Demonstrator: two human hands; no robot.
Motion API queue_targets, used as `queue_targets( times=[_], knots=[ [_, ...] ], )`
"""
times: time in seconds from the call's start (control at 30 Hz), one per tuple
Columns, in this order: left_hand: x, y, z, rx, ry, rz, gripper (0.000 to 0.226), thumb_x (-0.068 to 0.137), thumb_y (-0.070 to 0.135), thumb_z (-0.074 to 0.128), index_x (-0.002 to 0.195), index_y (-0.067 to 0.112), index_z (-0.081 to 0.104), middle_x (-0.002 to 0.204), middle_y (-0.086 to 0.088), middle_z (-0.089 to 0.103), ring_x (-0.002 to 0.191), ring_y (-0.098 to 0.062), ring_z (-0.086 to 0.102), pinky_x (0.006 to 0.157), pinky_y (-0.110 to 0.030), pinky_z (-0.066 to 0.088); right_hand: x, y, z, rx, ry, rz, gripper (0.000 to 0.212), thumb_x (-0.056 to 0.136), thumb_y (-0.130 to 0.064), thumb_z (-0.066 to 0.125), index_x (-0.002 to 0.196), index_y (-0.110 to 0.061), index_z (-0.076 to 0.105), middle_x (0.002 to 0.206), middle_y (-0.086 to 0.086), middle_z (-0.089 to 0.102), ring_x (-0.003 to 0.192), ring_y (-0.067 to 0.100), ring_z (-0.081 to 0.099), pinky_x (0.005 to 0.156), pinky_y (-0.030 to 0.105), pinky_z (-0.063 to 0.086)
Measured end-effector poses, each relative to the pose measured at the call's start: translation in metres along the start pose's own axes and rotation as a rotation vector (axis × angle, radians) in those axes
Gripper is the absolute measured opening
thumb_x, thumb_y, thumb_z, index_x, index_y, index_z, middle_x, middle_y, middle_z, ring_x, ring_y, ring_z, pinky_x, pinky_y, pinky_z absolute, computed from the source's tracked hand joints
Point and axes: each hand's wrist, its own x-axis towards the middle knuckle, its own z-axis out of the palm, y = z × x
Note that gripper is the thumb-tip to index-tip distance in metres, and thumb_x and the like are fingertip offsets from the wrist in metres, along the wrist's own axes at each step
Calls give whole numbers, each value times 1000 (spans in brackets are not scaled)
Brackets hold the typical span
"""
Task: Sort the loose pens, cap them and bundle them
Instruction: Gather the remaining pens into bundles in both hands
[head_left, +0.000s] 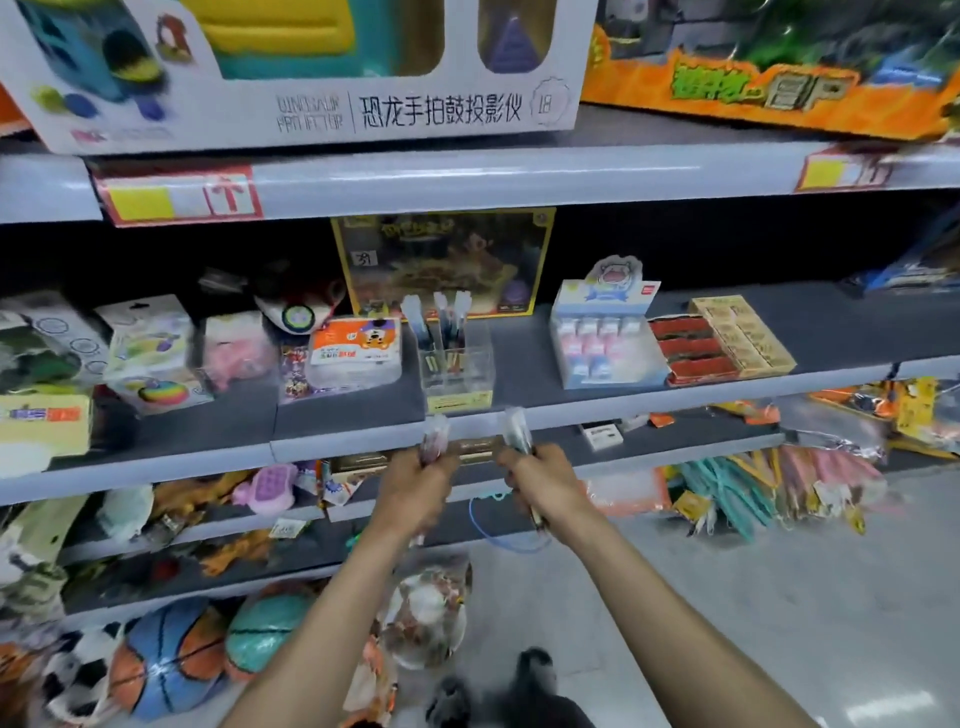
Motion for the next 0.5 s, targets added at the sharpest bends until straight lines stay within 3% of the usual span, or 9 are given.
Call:
queue_targets(
  times=[0.17, 0.3, 0.5],
  knots=[
    [36, 20, 10, -161, 53, -55, 19, 99, 21, 63, 83, 12, 60, 58, -6, 49, 41, -16, 38, 44, -26, 28, 52, -17, -2, 99, -70, 9, 14, 87, -25, 68, 79, -15, 63, 53, -1, 51, 46, 18, 45, 52, 34, 36],
    [59, 38, 13, -350, 131, -73, 12, 103, 16, 56, 92, 12, 60, 58, -4, 46, 42, -16, 33, 43, -24, 25, 85, -42, -6, 271, -134, 90, 7, 99, -12, 60, 94, -8, 62, 56, 0, 44, 41, 16, 36, 43, 29, 30],
    [92, 65, 13, -709, 227, -64, 28, 99, 12, 57, 72, 16, 49, 56, -1, 39, 41, -13, 28, 37, -21, 22, 119, -90, -10, 560, -220, 131, 19, 102, -13, 59, 84, -10, 56, 62, 3, 39, 47, 16, 32, 42, 27, 26]
  ],
)
